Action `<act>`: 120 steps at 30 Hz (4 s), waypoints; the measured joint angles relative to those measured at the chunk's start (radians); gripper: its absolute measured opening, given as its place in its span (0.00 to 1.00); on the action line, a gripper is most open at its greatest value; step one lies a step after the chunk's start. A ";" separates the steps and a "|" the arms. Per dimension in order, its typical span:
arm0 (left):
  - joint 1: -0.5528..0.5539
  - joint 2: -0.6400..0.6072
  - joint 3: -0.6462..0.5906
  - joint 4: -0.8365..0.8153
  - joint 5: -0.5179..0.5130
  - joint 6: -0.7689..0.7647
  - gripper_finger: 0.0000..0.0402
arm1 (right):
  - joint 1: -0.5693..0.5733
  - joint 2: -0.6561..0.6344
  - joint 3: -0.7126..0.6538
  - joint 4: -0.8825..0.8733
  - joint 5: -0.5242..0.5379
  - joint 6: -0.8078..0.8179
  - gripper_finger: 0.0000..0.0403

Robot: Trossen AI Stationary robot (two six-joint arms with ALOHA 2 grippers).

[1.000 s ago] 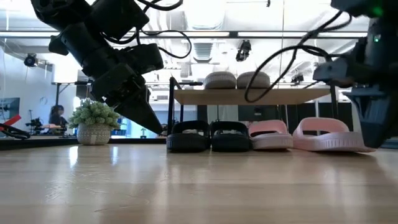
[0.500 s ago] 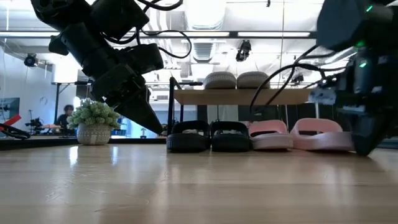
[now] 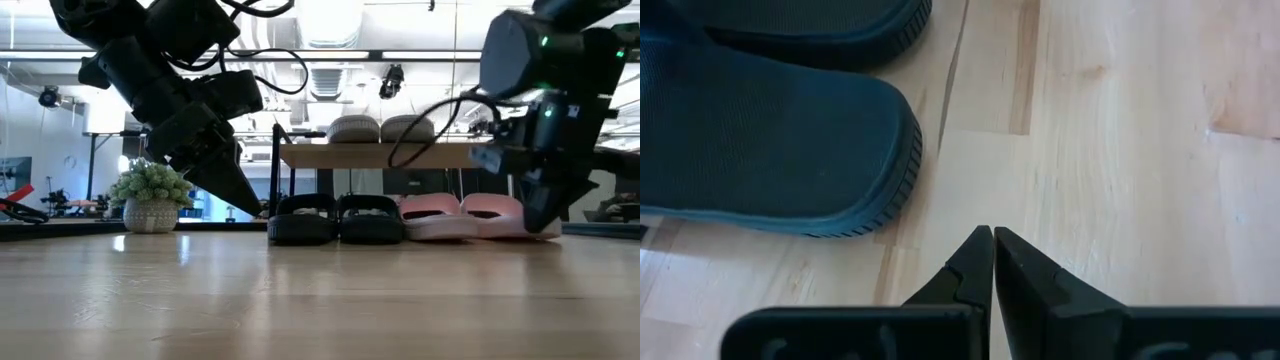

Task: Pick and place slides into the shelf
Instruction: Adjust the left pink slipper under the shelf, then adjust the left black slipper under the shelf, then adjust the right black slipper under the shelf

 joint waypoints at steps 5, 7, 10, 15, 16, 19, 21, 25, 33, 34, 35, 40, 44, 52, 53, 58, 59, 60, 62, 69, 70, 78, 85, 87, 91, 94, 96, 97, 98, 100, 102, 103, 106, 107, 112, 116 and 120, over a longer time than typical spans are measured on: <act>0.000 0.000 0.002 0.000 0.000 -0.002 0.00 | 0.031 -0.074 0.001 0.083 -0.016 -0.069 0.03; 0.000 0.000 0.002 0.000 0.000 -0.002 0.00 | 0.050 -0.109 0.001 0.117 -0.016 -0.102 0.03; 0.000 0.000 0.002 0.000 0.000 -0.003 0.00 | 0.090 -0.162 0.001 0.147 -0.011 -0.140 0.03; 0.000 0.000 0.002 0.003 0.000 -0.002 0.00 | 0.165 -0.209 0.002 0.208 0.057 -0.175 0.03; 0.000 0.000 0.002 0.003 0.000 -0.002 0.00 | 0.179 -0.209 0.001 0.233 0.069 -0.182 0.03; 0.000 0.000 0.002 0.002 -0.001 0.000 0.00 | 0.201 -0.190 -0.012 0.337 0.087 -0.191 0.03; 0.002 0.000 0.002 0.008 -0.001 0.000 0.00 | 0.202 -0.158 -0.035 0.430 0.083 -0.187 0.03; 0.009 0.000 0.002 0.021 -0.001 0.001 0.00 | 0.180 -0.075 -0.081 0.605 0.076 -0.144 0.03; 0.011 0.000 0.002 0.026 -0.001 0.000 0.00 | 0.110 0.059 -0.061 0.621 0.202 -0.151 0.03; 0.011 0.000 0.002 0.026 -0.001 -0.001 0.00 | 0.097 0.072 -0.060 0.621 0.205 -0.157 0.03; 0.011 0.000 0.002 0.026 -0.001 -0.001 0.00 | 0.084 0.084 -0.057 0.620 0.209 -0.162 0.03; 0.011 0.000 0.002 0.026 -0.001 -0.001 0.00 | 0.023 0.108 -0.055 0.621 0.245 -0.181 0.03; 0.011 0.000 0.001 0.026 -0.001 -0.002 0.00 | -0.010 0.092 -0.056 0.620 0.254 -0.230 0.03; 0.011 0.000 0.003 0.036 0.000 -0.027 0.00 | -0.033 0.058 -0.051 0.619 0.228 -0.307 0.03; 0.011 0.000 0.001 0.045 0.000 -0.048 0.00 | -0.027 0.053 -0.046 0.621 0.208 -0.306 0.03; 0.013 0.020 0.000 0.064 0.007 -0.087 0.00 | 0.027 0.037 -0.004 0.627 0.182 -0.347 0.03; 0.013 0.029 -0.002 0.066 0.007 -0.085 0.00 | 0.037 0.034 0.008 0.627 0.182 -0.358 0.03; 0.013 0.042 -0.002 0.084 0.006 -0.079 0.00 | 0.044 0.033 0.019 0.628 0.182 -0.367 0.03; 0.017 0.073 -0.002 0.137 0.007 -0.068 0.00 | 0.054 0.032 0.035 0.625 0.182 -0.382 0.03; 0.060 0.172 0.034 0.222 -0.018 -0.043 0.00 | 0.058 0.031 0.054 0.625 0.188 -0.382 0.03; 0.070 0.181 0.040 0.222 -0.030 -0.043 0.00 | 0.058 0.031 0.054 0.626 0.189 -0.382 0.03; 0.171 0.209 0.060 0.227 -0.078 0.084 0.00 | 0.058 0.031 0.054 0.625 0.198 -0.381 0.03; 0.253 0.209 0.062 0.248 -0.080 0.092 0.00 | 0.058 0.031 0.054 0.619 0.197 -0.382 0.03; 0.253 0.205 0.062 0.247 -0.074 0.093 0.00 | 0.058 0.031 0.054 0.620 0.197 -0.383 0.03; 0.227 0.184 0.062 0.251 -0.048 0.091 0.00 | 0.060 0.031 0.053 0.620 0.187 -0.382 0.03; 0.185 0.152 0.062 0.252 -0.039 0.091 0.00 | 0.068 0.031 0.053 0.621 0.170 -0.378 0.03; 0.155 0.127 0.062 0.251 -0.038 0.101 0.00 | 0.077 0.031 0.053 0.622 0.171 -0.349 0.03; 0.138 0.111 0.062 0.241 -0.039 0.109 0.00 | 0.082 0.033 0.053 0.627 0.171 -0.338 0.03; 0.123 0.096 0.062 0.234 -0.039 0.113 0.00 | 0.084 0.041 0.053 0.638 0.171 -0.332 0.03; 0.096 0.068 0.057 0.207 -0.040 0.113 0.00 | 0.087 0.057 0.052 0.660 0.158 -0.329 0.03; 0.072 0.050 0.044 0.173 -0.040 0.109 0.00 | 0.087 0.087 0.052 0.713 0.144 -0.329 0.03; 0.061 0.041 0.032 0.153 -0.040 0.108 0.00 | 0.087 0.105 0.052 0.735 0.136 -0.331 0.03; 0.031 0.015 0.002 0.132 -0.050 0.084 0.00 | 0.082 0.166 0.051 0.826 0.131 -0.363 0.03; 0.024 0.006 -0.009 0.112 -0.055 0.069 0.00 | 0.078 0.186 0.052 0.849 0.128 -0.370 0.03; -0.003 -0.022 -0.046 0.067 -0.059 -0.002 0.00 | 0.050 0.258 0.084 0.888 0.119 -0.401 0.03; -0.019 -0.042 -0.075 0.066 -0.065 -0.048 0.00 | 0.015 0.305 0.113 0.887 0.119 -0.482 0.03; -0.024 -0.061 -0.082 0.068 -0.070 -0.052 0.00 | -0.040 0.344 0.135 0.881 0.127 -0.520 0.03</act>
